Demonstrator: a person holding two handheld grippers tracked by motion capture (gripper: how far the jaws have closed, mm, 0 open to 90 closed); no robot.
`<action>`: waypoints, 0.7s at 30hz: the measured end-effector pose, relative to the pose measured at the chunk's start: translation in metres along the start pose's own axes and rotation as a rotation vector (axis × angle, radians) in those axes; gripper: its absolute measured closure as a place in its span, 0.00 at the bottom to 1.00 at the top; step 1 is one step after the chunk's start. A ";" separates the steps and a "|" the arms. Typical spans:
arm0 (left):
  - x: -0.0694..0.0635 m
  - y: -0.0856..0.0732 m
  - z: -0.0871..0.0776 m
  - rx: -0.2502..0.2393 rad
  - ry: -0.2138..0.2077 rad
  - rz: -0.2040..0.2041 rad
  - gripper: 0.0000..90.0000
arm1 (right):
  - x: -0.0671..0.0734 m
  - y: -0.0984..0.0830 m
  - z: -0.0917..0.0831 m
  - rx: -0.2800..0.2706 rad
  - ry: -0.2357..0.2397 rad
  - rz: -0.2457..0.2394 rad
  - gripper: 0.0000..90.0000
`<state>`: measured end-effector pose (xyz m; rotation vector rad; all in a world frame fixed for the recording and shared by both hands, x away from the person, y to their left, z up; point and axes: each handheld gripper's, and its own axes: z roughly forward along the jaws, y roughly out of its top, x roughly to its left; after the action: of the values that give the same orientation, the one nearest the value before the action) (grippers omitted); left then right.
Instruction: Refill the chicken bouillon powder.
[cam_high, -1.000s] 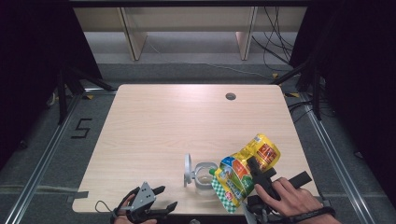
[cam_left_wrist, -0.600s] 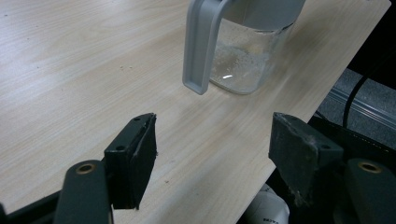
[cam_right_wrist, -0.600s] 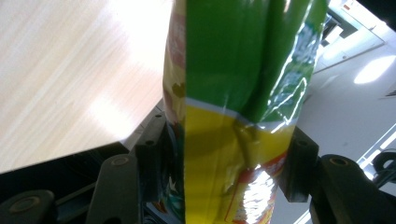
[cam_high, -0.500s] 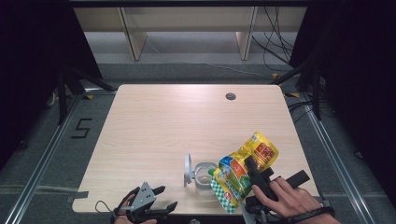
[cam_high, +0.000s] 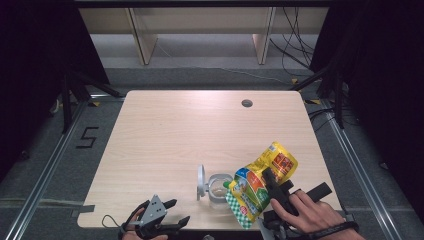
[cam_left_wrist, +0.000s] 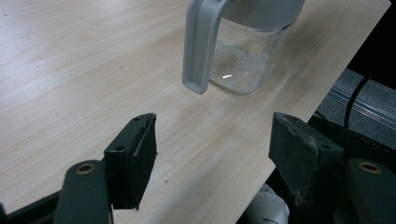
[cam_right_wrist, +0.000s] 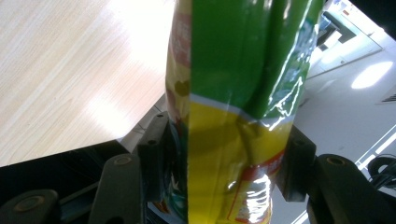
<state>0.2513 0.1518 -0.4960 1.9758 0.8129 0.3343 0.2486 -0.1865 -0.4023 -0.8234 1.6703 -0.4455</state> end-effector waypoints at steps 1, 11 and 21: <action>0.001 0.000 -0.001 0.006 0.005 0.007 0.35 | 0.000 -0.001 -0.001 0.003 -0.005 0.006 0.55; 0.003 0.001 -0.001 0.005 0.007 0.041 0.35 | -0.001 -0.002 -0.002 0.011 -0.024 -0.007 0.56; 0.001 0.001 0.000 0.009 0.003 0.010 0.35 | -0.002 -0.002 -0.005 0.029 -0.046 -0.028 0.56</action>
<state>0.2518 0.1522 -0.4954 1.9886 0.8080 0.3404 0.2442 -0.1873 -0.3978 -0.8306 1.6081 -0.4660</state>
